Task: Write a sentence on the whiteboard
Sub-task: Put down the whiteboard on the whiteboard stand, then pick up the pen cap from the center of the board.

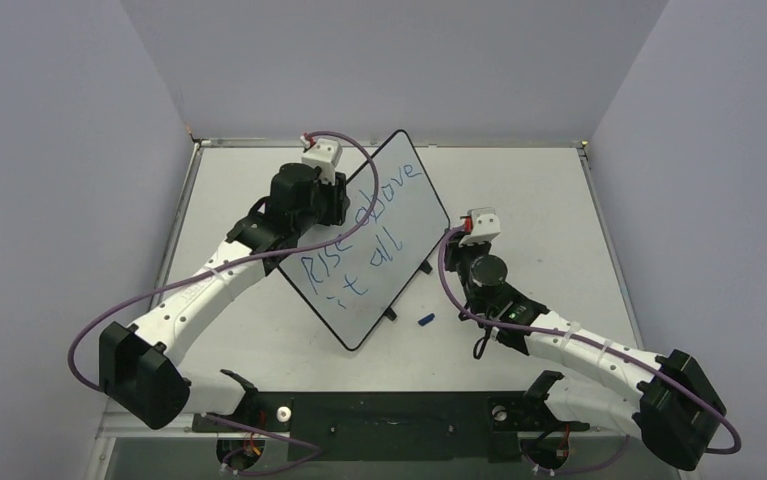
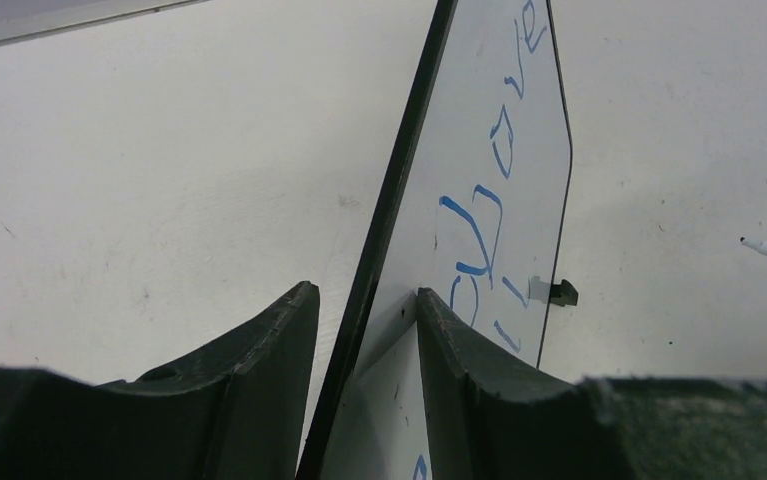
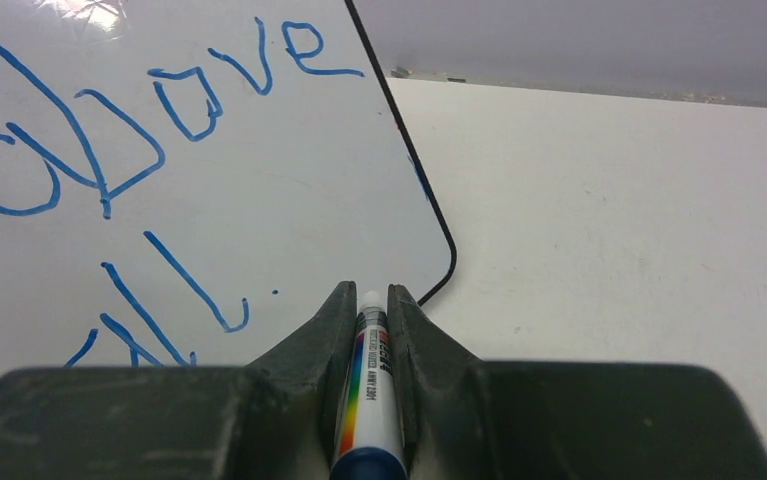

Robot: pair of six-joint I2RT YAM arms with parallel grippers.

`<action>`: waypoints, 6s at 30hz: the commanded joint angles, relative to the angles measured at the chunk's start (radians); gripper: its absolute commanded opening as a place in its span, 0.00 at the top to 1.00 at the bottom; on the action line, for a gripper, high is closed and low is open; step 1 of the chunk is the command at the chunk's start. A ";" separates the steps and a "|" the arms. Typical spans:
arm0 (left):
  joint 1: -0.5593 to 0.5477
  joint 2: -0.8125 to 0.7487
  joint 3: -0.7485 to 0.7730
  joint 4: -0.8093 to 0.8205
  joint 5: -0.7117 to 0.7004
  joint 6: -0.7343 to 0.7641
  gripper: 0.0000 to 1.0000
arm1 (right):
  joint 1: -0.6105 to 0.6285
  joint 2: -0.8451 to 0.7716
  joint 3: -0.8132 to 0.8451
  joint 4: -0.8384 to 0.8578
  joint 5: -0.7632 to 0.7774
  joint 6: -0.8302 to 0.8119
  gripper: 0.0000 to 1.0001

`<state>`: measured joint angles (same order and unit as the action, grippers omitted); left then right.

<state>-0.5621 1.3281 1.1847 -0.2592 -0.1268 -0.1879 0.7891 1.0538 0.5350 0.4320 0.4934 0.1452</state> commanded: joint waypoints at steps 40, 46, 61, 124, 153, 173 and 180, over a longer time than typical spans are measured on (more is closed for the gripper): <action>0.018 -0.169 -0.364 0.061 -0.195 -0.048 0.62 | -0.073 0.029 -0.039 0.057 -0.087 0.104 1.00; 0.017 -0.191 -0.396 0.085 -0.230 -0.053 0.56 | -0.075 0.035 -0.040 0.058 -0.091 0.106 1.00; 0.005 -0.211 -0.415 0.113 -0.252 -0.043 0.46 | -0.080 0.045 -0.039 0.060 -0.098 0.110 1.00; -0.361 -0.057 0.047 -0.241 -0.071 0.137 0.45 | -0.121 -0.190 0.036 -0.211 0.137 0.259 1.00; -0.611 0.616 0.306 -0.135 0.069 0.220 0.48 | -0.404 -0.281 0.279 -0.603 0.146 0.437 1.00; -0.578 0.758 0.346 -0.195 0.038 0.269 0.61 | -0.402 -0.294 0.270 -0.568 0.085 0.411 1.00; -0.583 0.771 0.351 -0.207 0.069 0.261 0.85 | -0.404 -0.287 0.272 -0.563 0.084 0.412 1.00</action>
<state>-1.1439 2.0819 1.4929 -0.4450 -0.0792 0.0677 0.3920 0.7719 0.7856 -0.1688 0.5854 0.5682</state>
